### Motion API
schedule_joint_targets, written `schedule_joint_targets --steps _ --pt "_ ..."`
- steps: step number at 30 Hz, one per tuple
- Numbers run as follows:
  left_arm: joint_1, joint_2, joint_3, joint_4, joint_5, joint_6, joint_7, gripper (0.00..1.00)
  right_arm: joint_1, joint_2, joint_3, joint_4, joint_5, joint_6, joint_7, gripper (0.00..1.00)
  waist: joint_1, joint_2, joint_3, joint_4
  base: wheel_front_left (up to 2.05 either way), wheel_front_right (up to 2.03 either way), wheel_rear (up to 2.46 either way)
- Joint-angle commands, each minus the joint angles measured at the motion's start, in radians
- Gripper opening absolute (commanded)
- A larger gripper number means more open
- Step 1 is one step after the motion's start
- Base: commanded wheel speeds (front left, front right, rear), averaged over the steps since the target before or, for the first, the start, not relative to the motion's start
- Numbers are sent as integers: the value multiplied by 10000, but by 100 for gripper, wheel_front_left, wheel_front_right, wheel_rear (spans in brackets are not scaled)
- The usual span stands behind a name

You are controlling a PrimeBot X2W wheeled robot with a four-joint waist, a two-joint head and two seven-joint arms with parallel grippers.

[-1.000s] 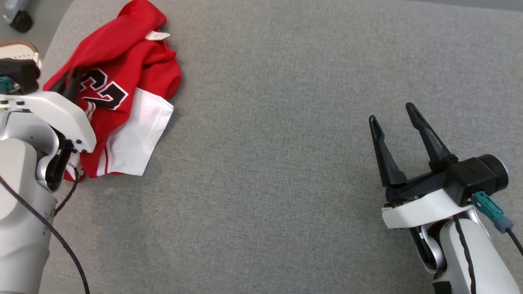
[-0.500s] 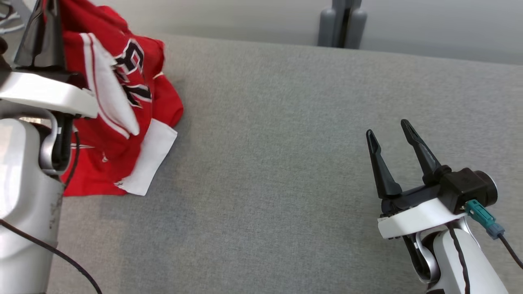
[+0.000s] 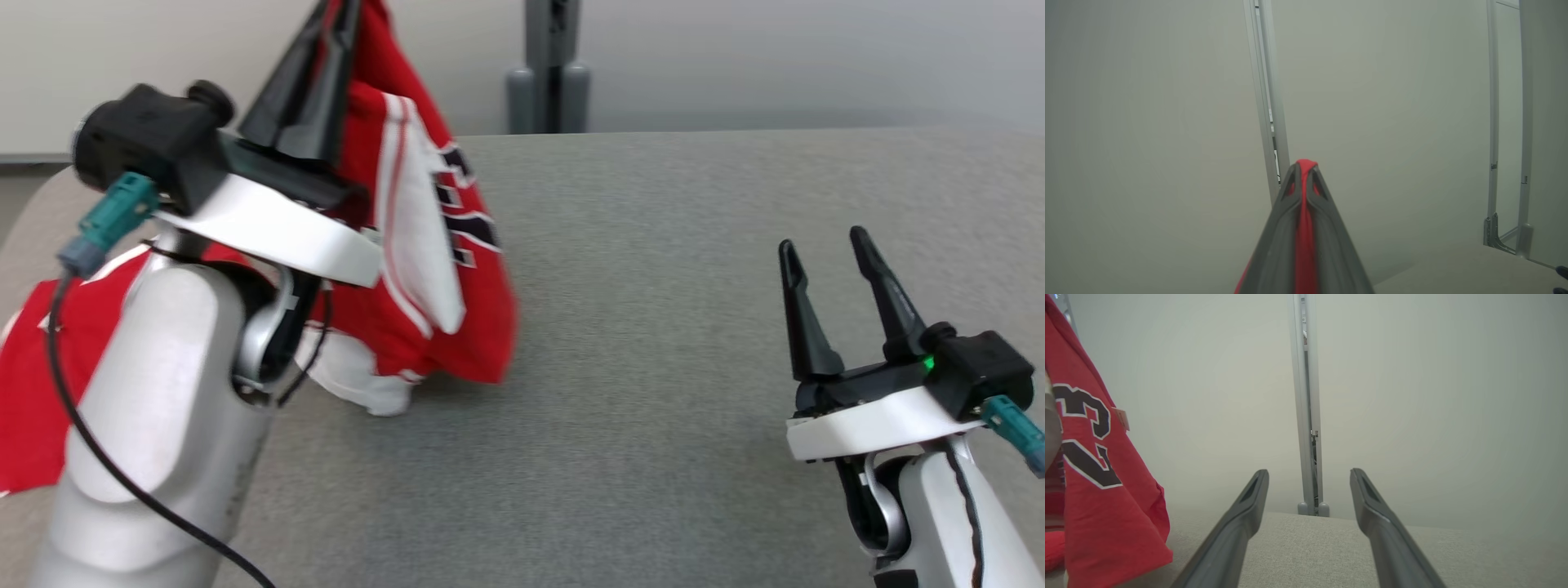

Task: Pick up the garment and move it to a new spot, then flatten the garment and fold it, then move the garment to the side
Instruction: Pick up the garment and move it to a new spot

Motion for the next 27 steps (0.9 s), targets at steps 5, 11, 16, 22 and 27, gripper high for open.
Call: schedule_joint_targets --steps 5,11,16,22,27 --pt "-47 -513 -614 -99 170 219 448 0 -203 -55 -460 -137 279 16 -55 100 0 -1 527 -1474 0 0 0" --pt "-321 -1126 -1329 457 293 231 478 0 -403 -62 -645 -329 483 16 -56 100 0 -1 1116 -2634 0 0 0" --pt "-642 -1538 -1965 1535 348 431 262 0 -525 -54 -824 -397 829 16 -56 100 0 -1 1648 -3700 0 0 0" --pt "-1039 -1675 -2770 3218 221 700 -220 0 -577 -49 -823 -378 1220 16 -57 100 0 -1 2024 -4579 0 0 0" --pt "-1276 -1693 -3824 4317 -425 874 -633 100 -564 -50 -870 -313 1306 16 -57 100 0 -1 2068 -4733 0 0 0"
